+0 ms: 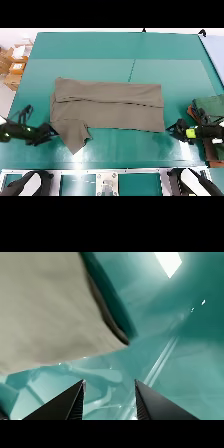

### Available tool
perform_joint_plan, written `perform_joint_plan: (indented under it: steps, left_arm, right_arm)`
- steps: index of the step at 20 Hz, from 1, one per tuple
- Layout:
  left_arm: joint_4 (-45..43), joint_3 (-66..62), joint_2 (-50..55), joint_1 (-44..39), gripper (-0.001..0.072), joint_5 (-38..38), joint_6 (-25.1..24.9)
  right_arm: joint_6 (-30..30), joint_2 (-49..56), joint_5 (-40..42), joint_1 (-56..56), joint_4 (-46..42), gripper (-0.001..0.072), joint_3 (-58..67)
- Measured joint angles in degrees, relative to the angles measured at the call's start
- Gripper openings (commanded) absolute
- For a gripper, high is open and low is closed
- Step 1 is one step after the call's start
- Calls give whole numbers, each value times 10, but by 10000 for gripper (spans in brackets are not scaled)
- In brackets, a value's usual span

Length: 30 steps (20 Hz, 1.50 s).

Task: Fold the shirts.

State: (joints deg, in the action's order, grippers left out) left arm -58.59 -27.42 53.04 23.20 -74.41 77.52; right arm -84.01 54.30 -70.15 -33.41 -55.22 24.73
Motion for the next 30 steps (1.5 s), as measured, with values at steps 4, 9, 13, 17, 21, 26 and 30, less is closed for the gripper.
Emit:
perform_joint_plan:
  steps: [4, 9, 13, 17, 21, 26, 30]
  left_arm:
    - [42, 70, -19, 1, 519, 68, -2]
    - [163, 120, -6, 1, 459, 156, -55]
    - [242, 133, 18, 2, 62, 197, -113]
    - [283, 123, 24, 1, 33, 190, -152]
    - [282, 72, 26, 1, 32, 151, -164]
    - [201, 18, -17, 2, 32, 69, -120]
    - [142, 7, -140, 1, 32, 23, -61]
  right_arm:
    - [-4, -14, 81, 47, 46, 351, -66]
    - [-5, -15, 200, 120, 119, 350, -89]
    - [-5, -13, 266, 144, 148, 157, -94]
    - [-4, -12, 289, 152, 160, 14, -95]
    - [7, -13, 280, 153, 160, 13, -87]
    - [5, -23, 187, 124, 78, 13, -48]
    - [-10, -35, 99, 82, 12, 13, -8]
